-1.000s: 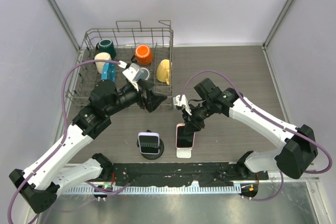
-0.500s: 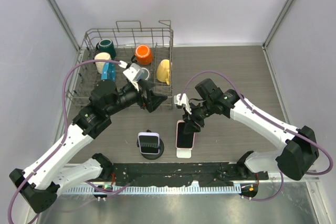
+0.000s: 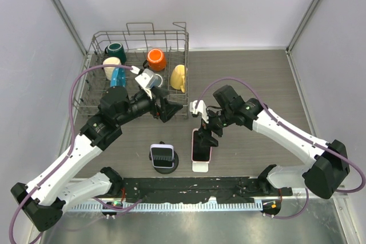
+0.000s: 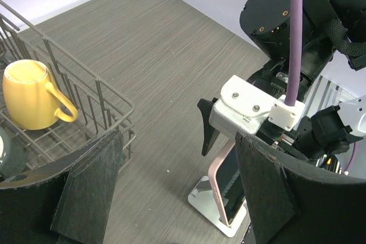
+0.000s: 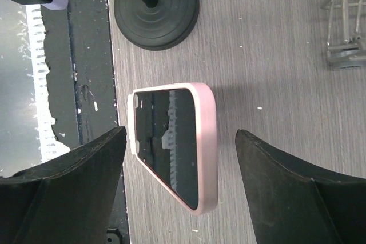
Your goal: Place the phone on the phone stand
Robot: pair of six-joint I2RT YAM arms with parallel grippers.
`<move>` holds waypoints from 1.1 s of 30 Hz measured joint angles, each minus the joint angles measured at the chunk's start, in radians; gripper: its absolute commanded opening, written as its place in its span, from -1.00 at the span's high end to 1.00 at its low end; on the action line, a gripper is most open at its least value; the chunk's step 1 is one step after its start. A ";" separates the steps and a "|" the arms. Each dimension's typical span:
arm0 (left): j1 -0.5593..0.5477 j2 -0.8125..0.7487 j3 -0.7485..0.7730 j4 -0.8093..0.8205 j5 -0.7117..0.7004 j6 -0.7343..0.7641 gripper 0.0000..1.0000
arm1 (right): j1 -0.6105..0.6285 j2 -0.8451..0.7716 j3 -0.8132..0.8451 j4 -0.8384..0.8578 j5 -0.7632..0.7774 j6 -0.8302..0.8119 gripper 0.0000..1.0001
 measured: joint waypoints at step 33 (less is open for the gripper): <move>0.006 -0.182 0.032 -0.053 -0.417 -0.008 -0.68 | 0.004 -0.446 -0.039 0.343 1.537 0.636 -0.68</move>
